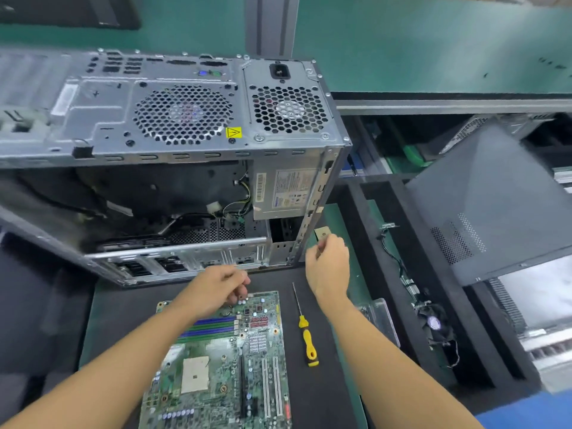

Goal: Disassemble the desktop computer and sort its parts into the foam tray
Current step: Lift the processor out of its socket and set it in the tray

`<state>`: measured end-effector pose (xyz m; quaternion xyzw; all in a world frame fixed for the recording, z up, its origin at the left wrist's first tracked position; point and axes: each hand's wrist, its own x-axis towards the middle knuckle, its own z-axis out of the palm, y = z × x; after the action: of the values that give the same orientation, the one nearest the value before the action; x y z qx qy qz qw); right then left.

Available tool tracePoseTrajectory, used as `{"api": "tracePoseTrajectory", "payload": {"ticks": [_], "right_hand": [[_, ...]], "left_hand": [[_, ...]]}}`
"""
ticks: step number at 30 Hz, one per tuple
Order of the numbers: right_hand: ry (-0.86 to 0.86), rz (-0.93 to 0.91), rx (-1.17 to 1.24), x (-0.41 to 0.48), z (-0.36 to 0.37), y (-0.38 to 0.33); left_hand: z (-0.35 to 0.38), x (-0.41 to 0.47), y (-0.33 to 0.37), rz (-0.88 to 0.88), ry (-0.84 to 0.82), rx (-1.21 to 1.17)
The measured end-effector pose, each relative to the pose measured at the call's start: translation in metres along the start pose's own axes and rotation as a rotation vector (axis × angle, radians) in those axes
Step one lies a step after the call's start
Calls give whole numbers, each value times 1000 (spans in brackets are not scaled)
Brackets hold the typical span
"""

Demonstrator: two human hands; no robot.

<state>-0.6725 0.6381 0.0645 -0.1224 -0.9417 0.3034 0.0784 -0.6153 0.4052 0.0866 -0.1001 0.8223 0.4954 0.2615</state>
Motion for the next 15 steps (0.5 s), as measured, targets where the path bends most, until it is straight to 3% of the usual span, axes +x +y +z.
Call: {"api": "tracePoseTrajectory", "payload": {"ticks": [6,10,13,15], "right_hand": [[-307,-41,-99,-69,-9,-26],[-569,49,-318,-93,-13,-42],[-640,189,-325,-113,-22,-45],[-672,247,-324,-124,-28,-42]], "left_hand": [[-37,-31,-49,-163,347,478],[-45,-49,-75,-347,324,470],[-44,-65,-87,-490,276,411],[-40,-74,-93,-496,234,393]]}}
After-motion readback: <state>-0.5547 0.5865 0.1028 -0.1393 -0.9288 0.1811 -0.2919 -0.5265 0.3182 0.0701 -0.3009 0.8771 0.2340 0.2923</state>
